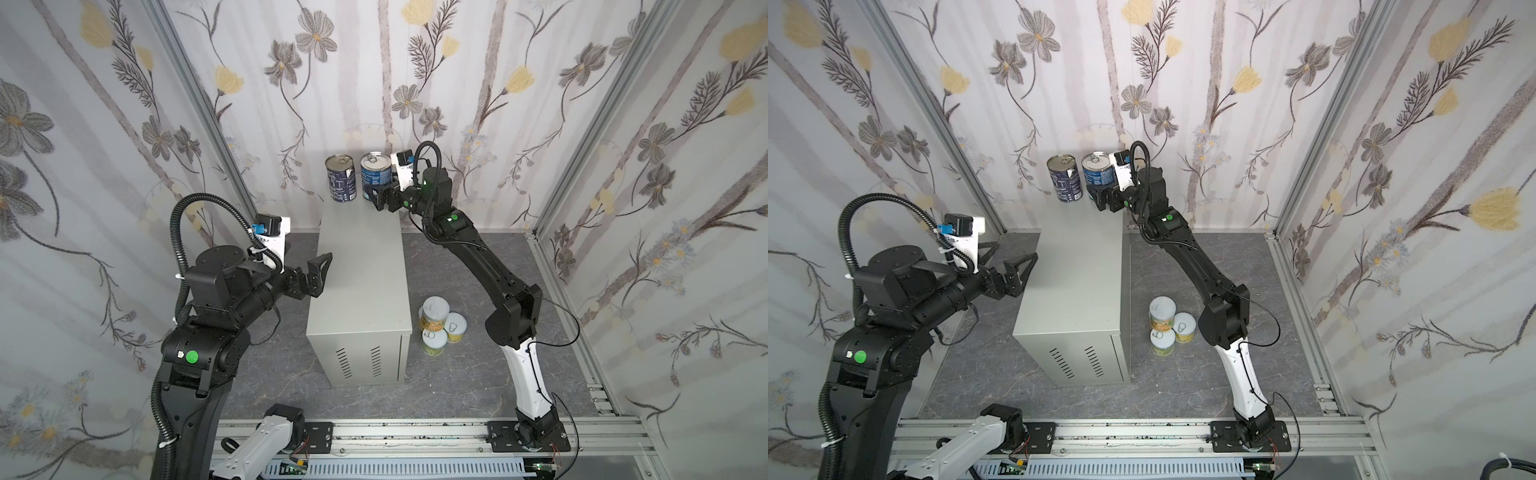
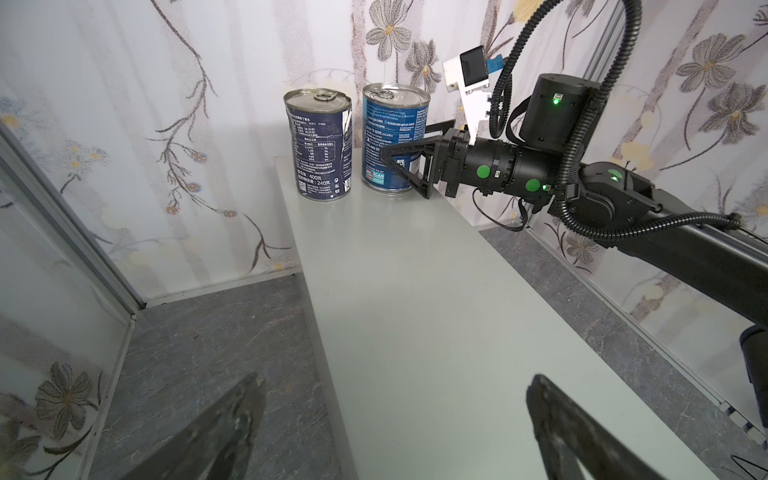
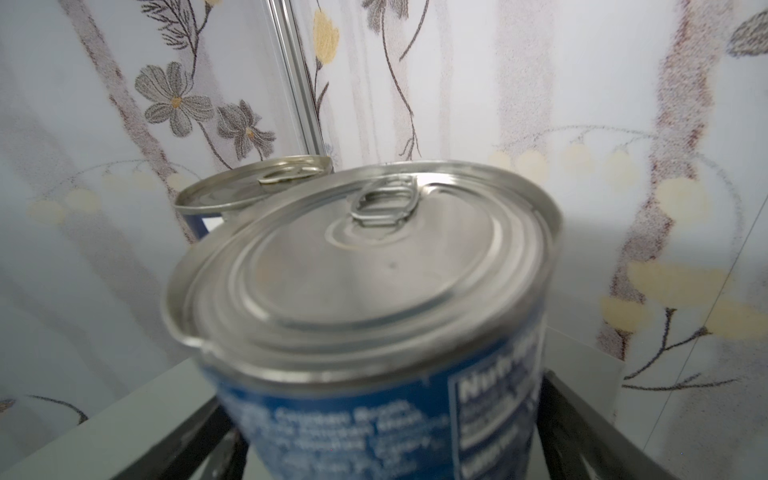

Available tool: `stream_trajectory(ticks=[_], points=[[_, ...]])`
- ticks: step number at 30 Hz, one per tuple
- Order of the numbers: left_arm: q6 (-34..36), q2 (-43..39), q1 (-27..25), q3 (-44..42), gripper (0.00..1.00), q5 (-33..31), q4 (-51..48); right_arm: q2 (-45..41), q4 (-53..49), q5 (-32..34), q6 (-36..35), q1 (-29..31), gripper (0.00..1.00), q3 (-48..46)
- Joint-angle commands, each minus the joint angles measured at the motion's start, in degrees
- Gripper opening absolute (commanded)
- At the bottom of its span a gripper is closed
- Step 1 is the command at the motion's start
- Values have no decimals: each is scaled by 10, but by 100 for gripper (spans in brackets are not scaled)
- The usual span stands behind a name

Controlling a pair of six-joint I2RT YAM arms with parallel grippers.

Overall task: Place and organize the canned foods onto the counter
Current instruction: 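Open the right gripper and draw it back from the blue-labeled can, then lower the right gripper to the floor and grasp the white-lidded canister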

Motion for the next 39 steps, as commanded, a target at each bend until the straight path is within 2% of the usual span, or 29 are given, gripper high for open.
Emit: stream_trajectory(ticks=[1,9,13,18,24,28,31,35,39], points=[[-1,-2,0,0,100,6,16,-11,-5,2,1,2,100,-5],[-2,-4,1,-1,100,8,15,-82,46,10,-3,5,100,-112],[-6,-1,1,-1,100,14,19,-155,75,20,-9,8,100,-214],[-13,-2,1,-7,100,30,25,-288,107,43,-9,11,100,-394],[-25,1,0,-13,100,87,21,-472,69,127,1,17,100,-611],[-27,8,-1,-10,100,165,11,-586,-6,217,16,30,100,-746],[-34,8,-2,-24,100,198,23,-658,-21,263,34,49,100,-858],[-39,9,-3,-41,100,211,43,-748,-11,274,71,76,100,-994],[-44,8,-3,-61,100,214,65,-802,-20,300,109,104,100,-1065]])
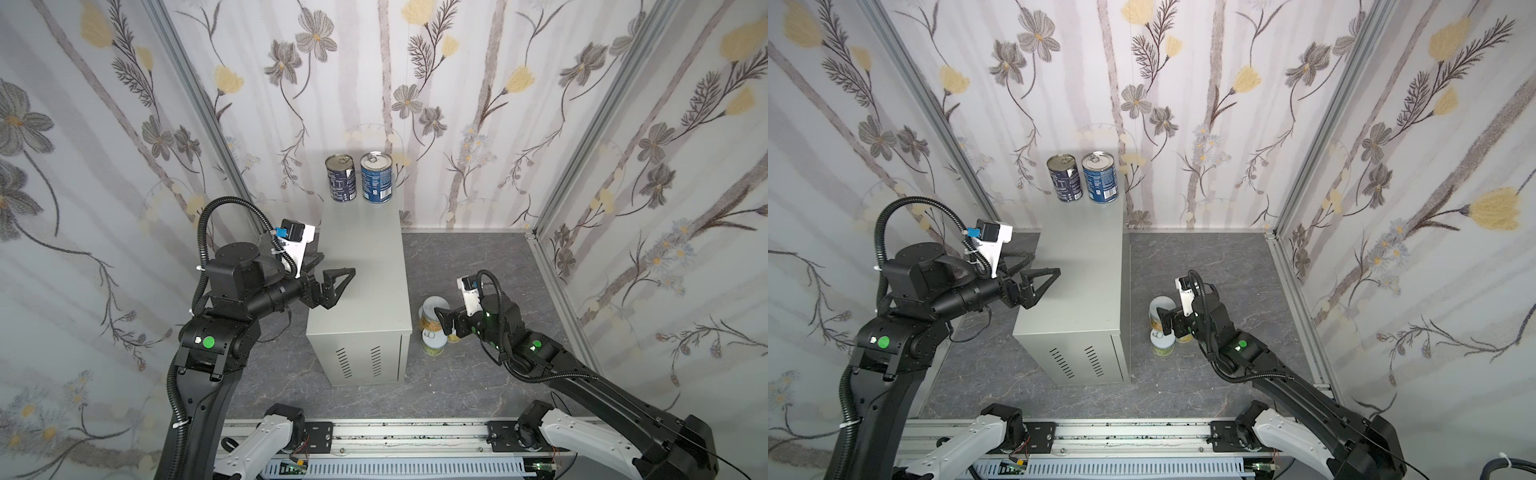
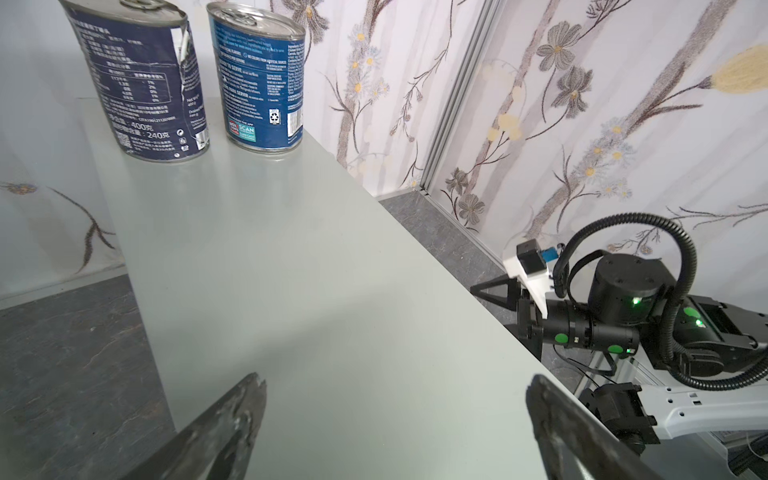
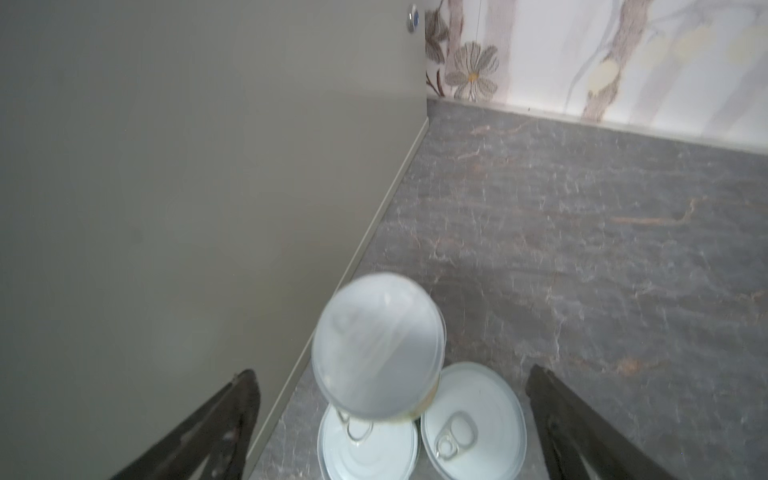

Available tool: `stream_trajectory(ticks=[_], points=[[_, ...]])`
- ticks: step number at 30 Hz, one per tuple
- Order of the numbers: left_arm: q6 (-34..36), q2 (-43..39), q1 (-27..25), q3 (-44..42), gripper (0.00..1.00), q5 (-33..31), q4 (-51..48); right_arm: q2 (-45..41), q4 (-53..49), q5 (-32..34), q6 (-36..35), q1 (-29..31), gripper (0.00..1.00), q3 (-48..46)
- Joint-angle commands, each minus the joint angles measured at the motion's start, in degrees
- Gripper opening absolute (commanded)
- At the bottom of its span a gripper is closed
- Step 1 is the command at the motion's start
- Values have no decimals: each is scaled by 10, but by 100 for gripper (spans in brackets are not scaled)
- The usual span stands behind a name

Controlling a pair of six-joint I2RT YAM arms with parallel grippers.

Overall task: Place and organize the canned foods onto the counter
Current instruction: 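Lower the right gripper to the floor and grasp the white-lidded canister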

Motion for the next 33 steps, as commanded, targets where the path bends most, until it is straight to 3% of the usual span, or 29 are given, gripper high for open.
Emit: stream_trajectory(ticks=[1,6,20,33], points=[[-11,1,0,-5,100,21,42,-33,10,41,46,19,100,-37],[-16,5,-1,-5,100,26,54,-46,50,30,45,41,100,-79],[-15,-6,0,-8,100,18,55,112,156,40,45,52,97,-41],[-20,-4,0,-13,100,19,63,160,198,75,41,52,91,-29]])
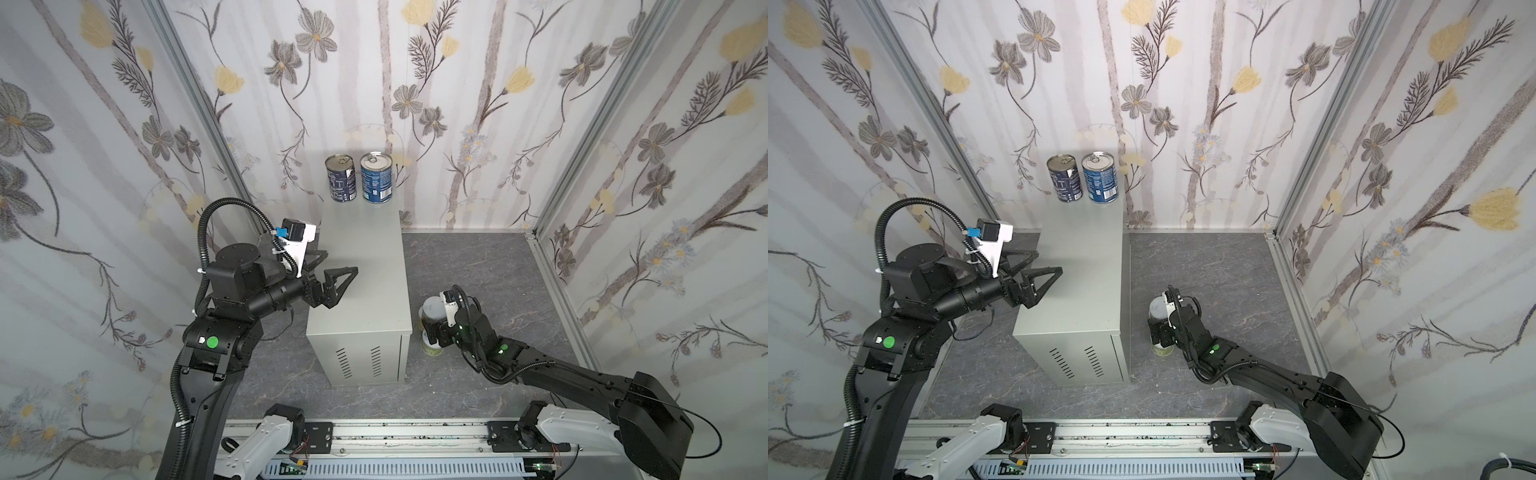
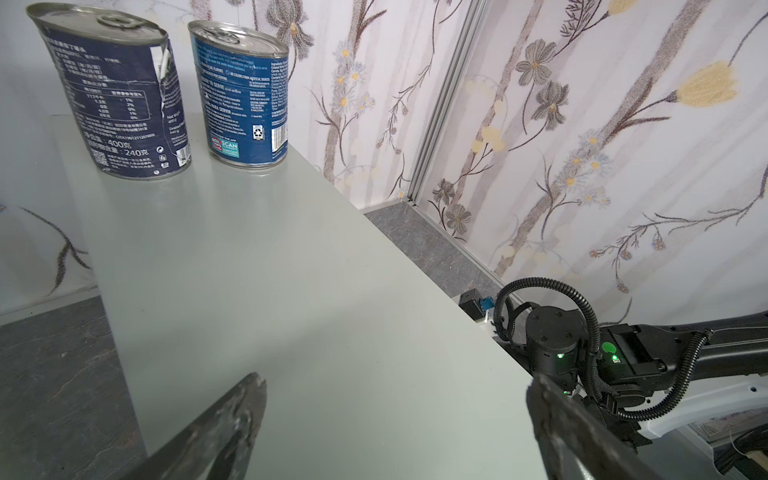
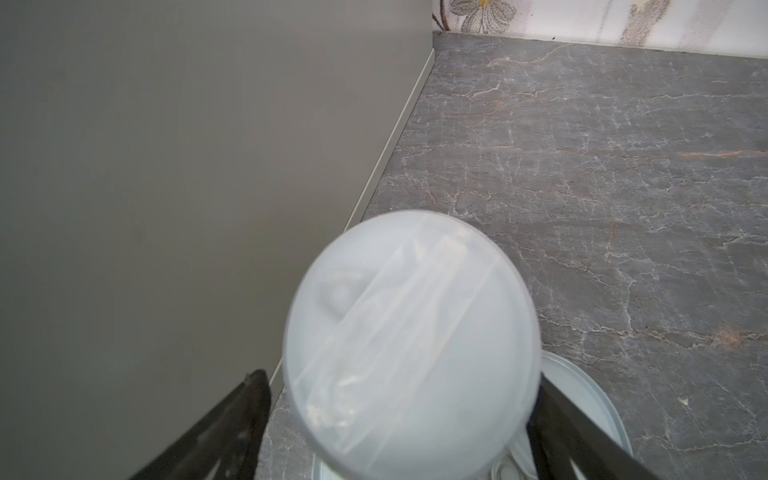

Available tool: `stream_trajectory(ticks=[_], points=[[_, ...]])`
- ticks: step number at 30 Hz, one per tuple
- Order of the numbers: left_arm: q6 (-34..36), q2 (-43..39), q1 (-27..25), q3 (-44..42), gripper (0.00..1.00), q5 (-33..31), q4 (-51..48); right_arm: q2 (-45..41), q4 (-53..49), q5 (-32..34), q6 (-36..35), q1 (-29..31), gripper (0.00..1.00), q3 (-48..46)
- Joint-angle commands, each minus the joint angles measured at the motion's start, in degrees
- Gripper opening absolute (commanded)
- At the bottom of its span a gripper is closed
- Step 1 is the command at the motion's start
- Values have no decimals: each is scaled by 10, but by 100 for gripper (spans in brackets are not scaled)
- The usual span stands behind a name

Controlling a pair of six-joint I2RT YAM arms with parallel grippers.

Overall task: Place and organize the canned foods onto the counter
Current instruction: 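Lower the right gripper to the floor and grasp the white-lidded canister, then lift the white-lidded canister up onto the cabinet top with the right gripper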

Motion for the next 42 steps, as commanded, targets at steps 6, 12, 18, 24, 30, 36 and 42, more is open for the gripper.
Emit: stream_trajectory(ticks=[6,12,18,24,30,36,42], points=[[-9,1,0,1,100,4,26,19,43,30,-5,1,86,14],[-13,1,1,-5,100,5,33,26,53,30,-11,1,76,20],[-16,0,1,-6,100,5,38,9,51,39,-24,1,66,27],[-18,-2,1,-9,100,4,40,-15,45,55,-40,1,63,38],[-19,-3,0,-11,100,4,42,-14,39,61,-49,-1,63,41],[-17,-3,1,-9,100,3,40,-26,49,63,-53,-1,62,40],[-17,-5,1,-9,100,3,39,-29,51,64,-60,-1,62,42]])
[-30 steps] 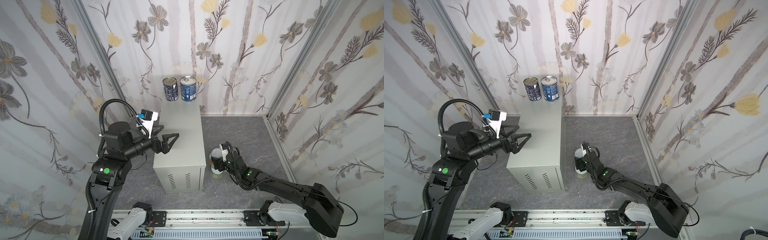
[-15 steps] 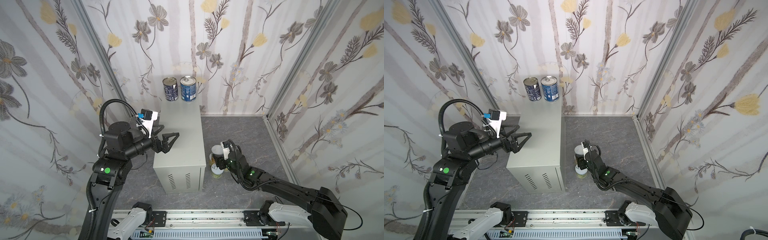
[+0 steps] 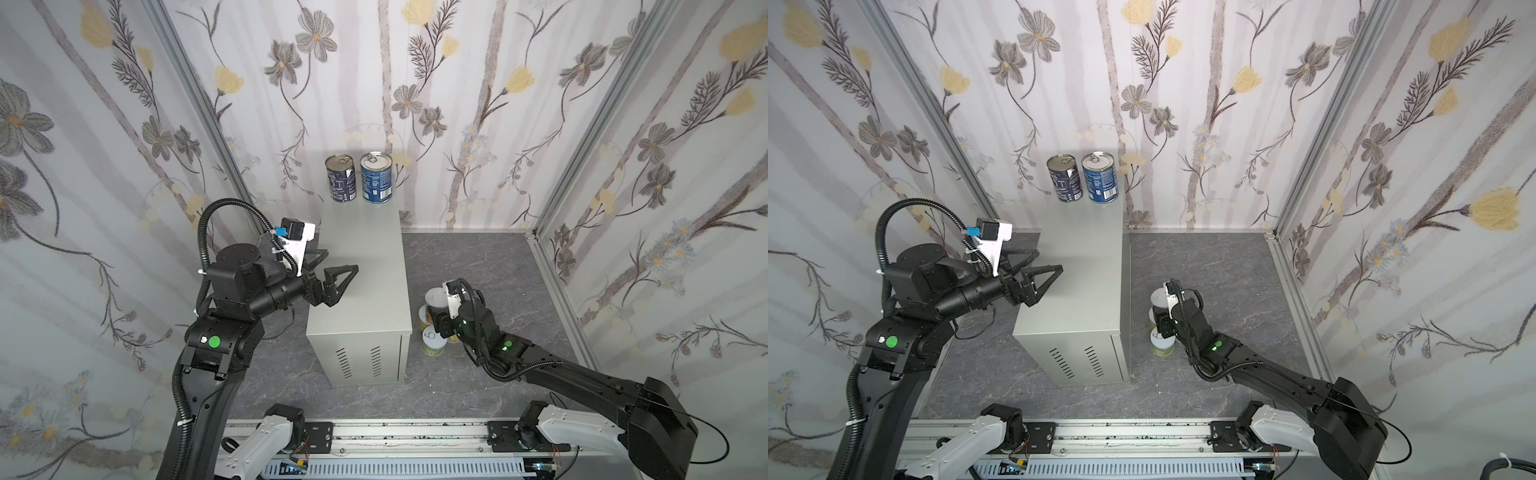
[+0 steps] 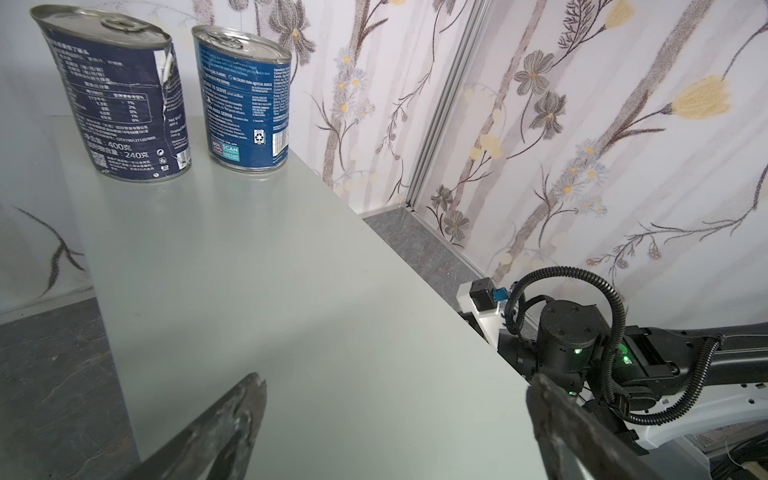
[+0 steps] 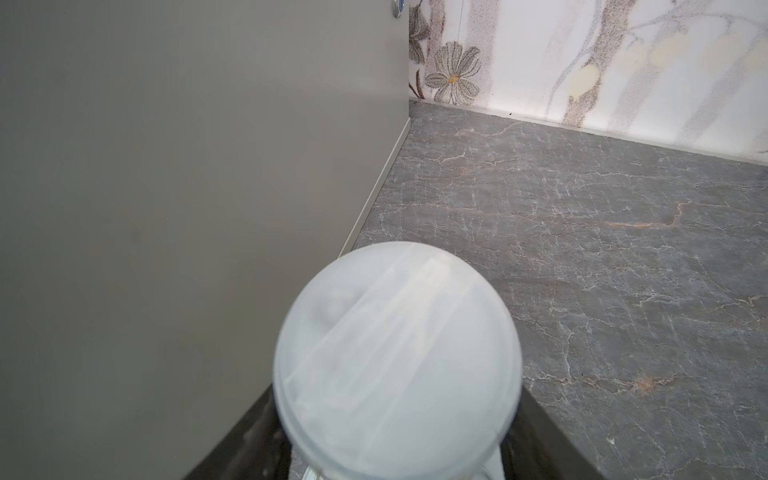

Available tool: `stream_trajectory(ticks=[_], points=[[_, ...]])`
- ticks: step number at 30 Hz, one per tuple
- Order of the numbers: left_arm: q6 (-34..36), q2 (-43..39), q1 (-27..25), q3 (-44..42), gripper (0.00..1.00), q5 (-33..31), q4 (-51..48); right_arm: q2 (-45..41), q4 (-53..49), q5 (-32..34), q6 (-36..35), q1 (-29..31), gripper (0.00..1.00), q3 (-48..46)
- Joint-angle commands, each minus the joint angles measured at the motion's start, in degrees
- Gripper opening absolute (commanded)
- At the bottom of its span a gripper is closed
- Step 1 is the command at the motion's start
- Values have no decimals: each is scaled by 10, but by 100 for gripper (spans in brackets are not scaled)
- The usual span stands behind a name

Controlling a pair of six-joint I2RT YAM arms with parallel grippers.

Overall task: Place and organize the canned foods onto the counter
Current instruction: 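Lift the white-lidded canister up onto the cabinet top with the right gripper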

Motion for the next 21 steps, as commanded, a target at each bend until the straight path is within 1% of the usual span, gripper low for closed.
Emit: stream_trajectory(ticks=[1,21], points=[[0,-2,0,0,100,2,20,-6,56,16,-8,0,62,8],[1,-2,1,1,100,2,19,-24,56,20,-20,0,62,18]])
